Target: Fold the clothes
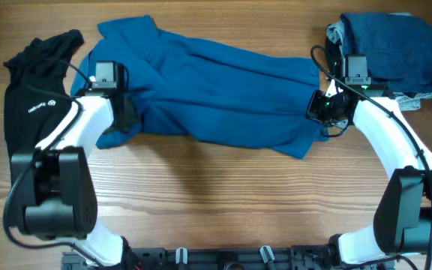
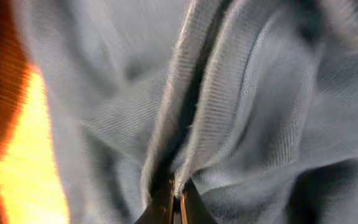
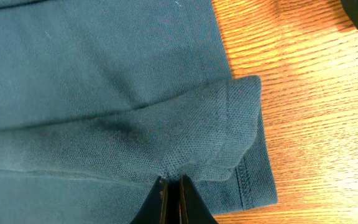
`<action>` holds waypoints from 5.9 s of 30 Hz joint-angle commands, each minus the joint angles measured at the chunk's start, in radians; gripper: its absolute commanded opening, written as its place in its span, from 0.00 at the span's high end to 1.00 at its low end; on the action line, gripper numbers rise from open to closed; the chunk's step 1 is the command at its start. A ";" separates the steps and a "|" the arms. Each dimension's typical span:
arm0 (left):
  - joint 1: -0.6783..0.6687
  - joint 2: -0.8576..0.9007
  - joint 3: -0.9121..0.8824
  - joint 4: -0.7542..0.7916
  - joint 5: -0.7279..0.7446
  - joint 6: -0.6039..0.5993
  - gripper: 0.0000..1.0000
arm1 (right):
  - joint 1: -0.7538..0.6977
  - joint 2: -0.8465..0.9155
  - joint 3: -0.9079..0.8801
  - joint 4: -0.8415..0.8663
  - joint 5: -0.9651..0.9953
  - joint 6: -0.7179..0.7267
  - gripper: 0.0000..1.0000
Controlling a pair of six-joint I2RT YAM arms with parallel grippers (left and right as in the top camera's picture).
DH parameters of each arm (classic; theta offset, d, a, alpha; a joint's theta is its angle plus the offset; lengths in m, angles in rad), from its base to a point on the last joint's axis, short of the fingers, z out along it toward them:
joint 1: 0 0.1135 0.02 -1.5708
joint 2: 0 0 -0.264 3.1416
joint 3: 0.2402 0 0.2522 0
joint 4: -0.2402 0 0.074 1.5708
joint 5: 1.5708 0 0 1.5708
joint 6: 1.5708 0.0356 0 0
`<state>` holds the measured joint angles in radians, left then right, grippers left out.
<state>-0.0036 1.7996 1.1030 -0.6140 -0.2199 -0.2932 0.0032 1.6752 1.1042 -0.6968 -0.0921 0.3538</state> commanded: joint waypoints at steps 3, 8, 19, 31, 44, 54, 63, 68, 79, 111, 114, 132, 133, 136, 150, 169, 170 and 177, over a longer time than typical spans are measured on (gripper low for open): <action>0.006 -0.255 0.140 -0.182 -0.070 0.001 0.96 | -0.006 -0.009 0.016 -0.003 0.016 -0.011 0.96; 0.076 -0.323 0.140 -0.310 -0.089 -0.026 0.96 | -0.006 -0.009 0.016 -0.003 0.018 -0.012 0.96; 0.241 -0.339 0.141 -0.486 -0.025 -0.119 0.96 | -0.007 -0.151 0.030 -0.114 0.018 -0.013 0.96; 0.241 -0.893 0.141 -0.485 0.093 -0.104 0.96 | -0.007 -0.707 0.093 -0.526 0.007 0.032 0.96; 0.241 -0.604 0.141 -0.446 0.093 -0.077 0.96 | -0.007 -0.385 0.124 -0.605 0.034 0.012 0.96; 0.241 -0.171 0.141 -0.189 0.093 -0.051 0.96 | -0.018 -0.046 -0.123 -0.275 -0.039 0.021 0.96; 0.130 -0.129 0.141 -0.027 0.092 0.070 0.33 | -0.116 -0.040 -0.140 -0.193 -0.046 -0.027 0.63; 0.112 -0.130 0.145 -0.013 0.081 0.082 0.08 | -0.116 -0.050 0.085 -0.284 -0.051 -0.068 0.40; 0.060 0.142 0.501 0.140 0.196 0.349 0.04 | -0.111 -0.049 0.180 -0.257 -0.119 -0.171 0.27; 0.073 0.483 0.784 0.101 0.159 0.281 0.96 | -0.107 -0.045 0.078 -0.159 -0.119 -0.167 0.45; 0.073 0.336 0.784 0.081 0.159 0.281 0.96 | -0.107 -0.044 0.078 -0.116 -0.119 -0.171 0.52; 0.073 0.222 0.784 -0.087 0.123 0.285 0.96 | -0.036 0.304 0.126 0.045 -0.126 -0.137 0.86; 0.073 0.222 0.784 -0.086 0.113 0.285 0.96 | -0.036 0.304 0.151 0.040 -0.126 -0.138 0.93; 0.074 0.222 0.784 -0.065 0.034 0.285 0.96 | -0.036 0.304 0.307 -0.023 -0.114 -0.165 0.96; 0.080 0.097 0.784 -0.373 0.071 0.250 0.96 | -0.067 0.304 0.577 -0.479 -0.152 -0.303 0.96; 0.079 0.093 0.784 -0.407 0.134 0.247 0.96 | -0.068 0.308 0.723 -0.426 -0.153 -0.312 0.80; 0.079 0.093 0.784 -0.407 0.134 0.247 0.96 | -0.068 0.313 0.721 -0.426 -0.153 -0.312 0.87; 0.079 0.035 0.784 -0.486 0.168 0.246 0.96 | -0.069 0.267 0.725 -0.524 -0.160 -0.291 0.96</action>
<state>0.0708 1.9125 1.8816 -1.0512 -0.0952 -0.0360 -0.0616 1.9785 1.8160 -1.1648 -0.2436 0.0517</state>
